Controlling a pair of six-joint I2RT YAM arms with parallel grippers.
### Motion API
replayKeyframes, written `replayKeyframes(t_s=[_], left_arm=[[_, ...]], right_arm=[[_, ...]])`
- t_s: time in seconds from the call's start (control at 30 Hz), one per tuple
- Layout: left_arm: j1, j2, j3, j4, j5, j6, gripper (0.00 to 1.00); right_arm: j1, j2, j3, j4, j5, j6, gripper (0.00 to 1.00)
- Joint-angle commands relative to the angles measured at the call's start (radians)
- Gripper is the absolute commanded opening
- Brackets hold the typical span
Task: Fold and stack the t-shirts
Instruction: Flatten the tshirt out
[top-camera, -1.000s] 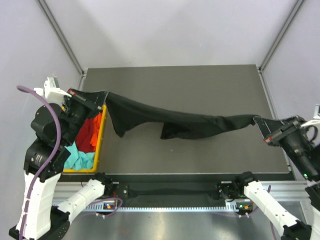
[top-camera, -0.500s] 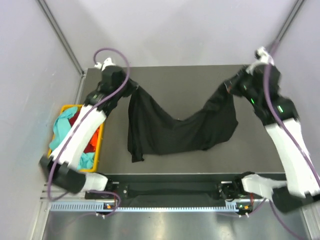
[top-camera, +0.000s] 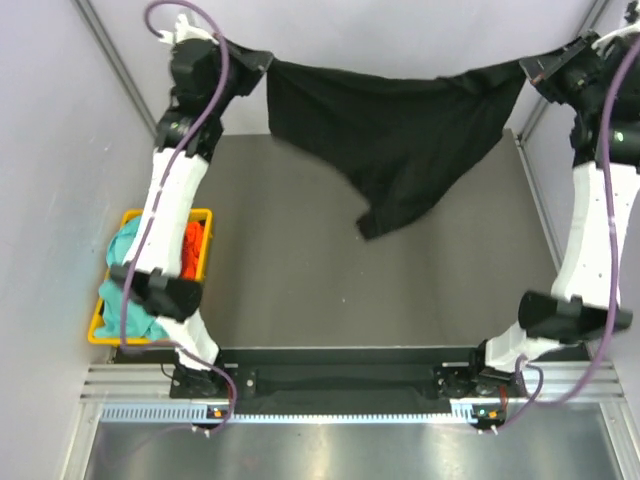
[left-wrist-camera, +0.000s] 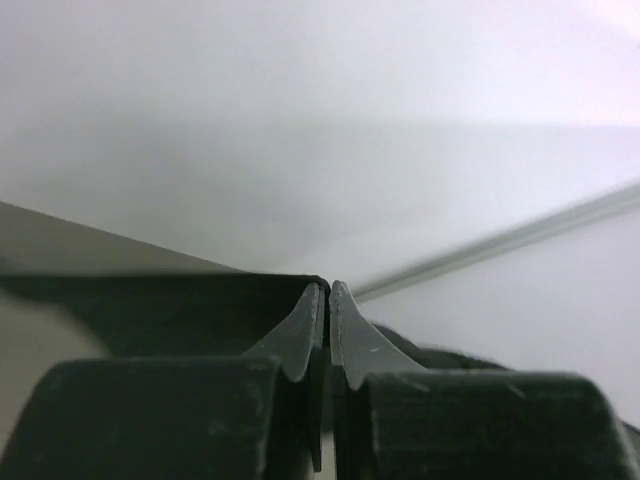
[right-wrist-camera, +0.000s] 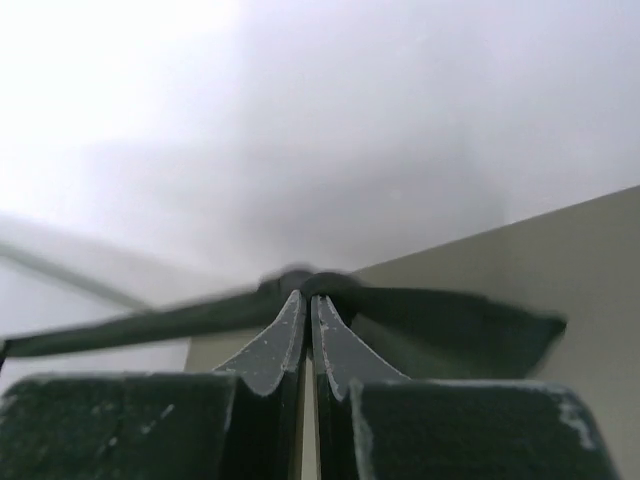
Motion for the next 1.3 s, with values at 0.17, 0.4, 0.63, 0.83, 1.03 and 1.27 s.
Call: replayKeyframes(t_s=[0.17,0.4,0.63,0.83,1.03,1.27], left_arm=[[-0.008,-0.544,-0.657,0.110,0.073,0.074,0.00],[-0.008,-0.910,-1.296,0.074,0.112,0.034,0.00],[-0.009,-1.110,-1.637,-0.123,-0.061,0.065,0.00],[-0.009,-1.136,-1.705,-0.167,-0.071,0.065,0.00],[-0.009,-1.127,-1.689,-0.145,-0.040,0.039,0.00],[-0.009,-0.996,-1.342,-0.174,-0.043,0.077,0.00]], right_arm=[[0.008,-0.511,-0.552,-0.030,-0.053,-0.075,0.00],[0.022,-0.811,-1.068,-0.200,-0.065,-0.066,0.00],[0.037,-1.007,-1.579,-0.197,-0.070,-0.038,0.00],[0.037,-1.049,-1.587,-0.271,-0.006,-0.092,0.00],[0.037,-1.047,-1.521,-0.280,0.015,-0.084,0.00],[0.039,-0.940,-1.079,-0.321,0.088,-0.070,0.00]])
